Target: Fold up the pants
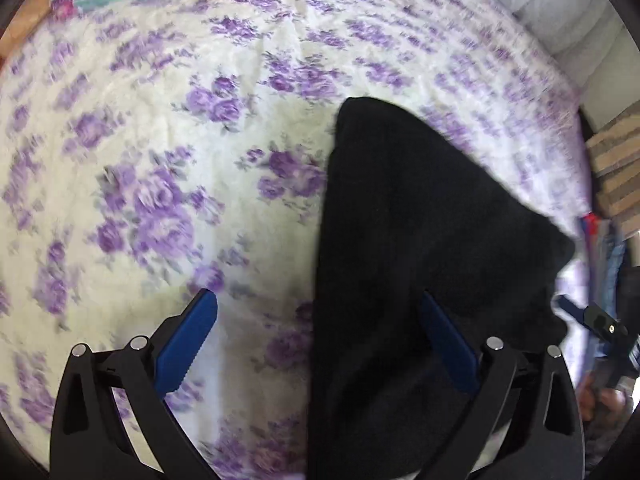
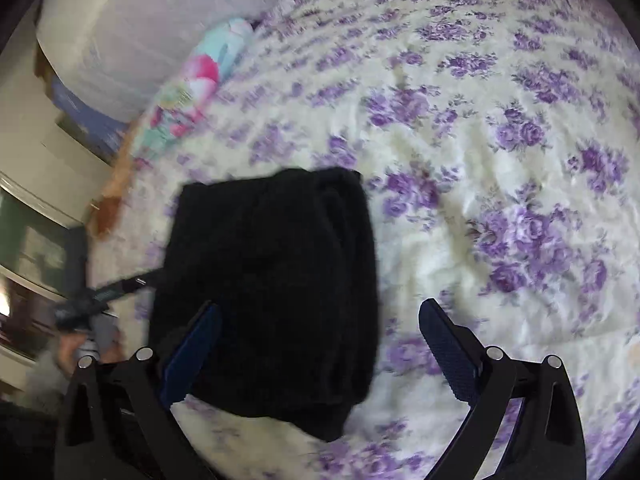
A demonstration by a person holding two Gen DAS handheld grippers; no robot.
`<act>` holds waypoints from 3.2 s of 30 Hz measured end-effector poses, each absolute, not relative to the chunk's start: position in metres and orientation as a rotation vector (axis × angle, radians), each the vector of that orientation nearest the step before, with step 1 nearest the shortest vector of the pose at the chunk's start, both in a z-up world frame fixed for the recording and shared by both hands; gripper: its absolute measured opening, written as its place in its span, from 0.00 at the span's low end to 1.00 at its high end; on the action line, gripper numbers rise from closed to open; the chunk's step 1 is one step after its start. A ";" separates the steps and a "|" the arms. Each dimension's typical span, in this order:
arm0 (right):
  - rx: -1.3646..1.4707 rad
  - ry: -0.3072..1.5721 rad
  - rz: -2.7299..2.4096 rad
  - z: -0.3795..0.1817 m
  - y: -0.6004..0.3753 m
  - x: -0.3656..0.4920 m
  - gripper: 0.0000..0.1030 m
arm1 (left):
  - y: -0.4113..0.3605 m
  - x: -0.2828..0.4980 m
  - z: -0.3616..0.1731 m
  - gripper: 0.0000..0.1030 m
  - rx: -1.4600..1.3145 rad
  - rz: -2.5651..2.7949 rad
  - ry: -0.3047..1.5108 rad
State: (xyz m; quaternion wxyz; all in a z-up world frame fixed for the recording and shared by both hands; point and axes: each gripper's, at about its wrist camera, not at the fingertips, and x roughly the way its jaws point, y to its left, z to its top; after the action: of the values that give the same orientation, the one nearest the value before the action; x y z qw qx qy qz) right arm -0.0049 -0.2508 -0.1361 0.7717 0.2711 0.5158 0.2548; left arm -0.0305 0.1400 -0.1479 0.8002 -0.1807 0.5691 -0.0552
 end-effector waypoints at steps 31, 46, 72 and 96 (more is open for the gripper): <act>0.937 1.212 0.877 -0.191 -0.243 0.095 0.96 | 0.139 -0.073 -0.189 0.95 -0.735 -0.617 1.196; 0.857 1.280 0.578 -0.195 -0.233 0.086 0.58 | 0.142 -0.057 -0.224 0.34 -0.926 -0.727 1.331; 0.592 0.933 0.728 -0.034 -0.239 0.267 0.31 | 0.106 0.147 -0.058 0.25 -0.492 -0.658 0.941; 0.565 1.074 0.485 -0.186 -0.210 0.504 0.50 | 0.160 0.360 -0.188 0.40 -0.688 -0.339 1.083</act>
State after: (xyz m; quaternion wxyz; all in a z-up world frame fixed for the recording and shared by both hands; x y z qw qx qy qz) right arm 0.5042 -0.2103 -0.1857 0.7940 0.2629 0.4996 0.2257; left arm 0.3603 0.1604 -0.1880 0.7879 -0.3193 0.5025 -0.1572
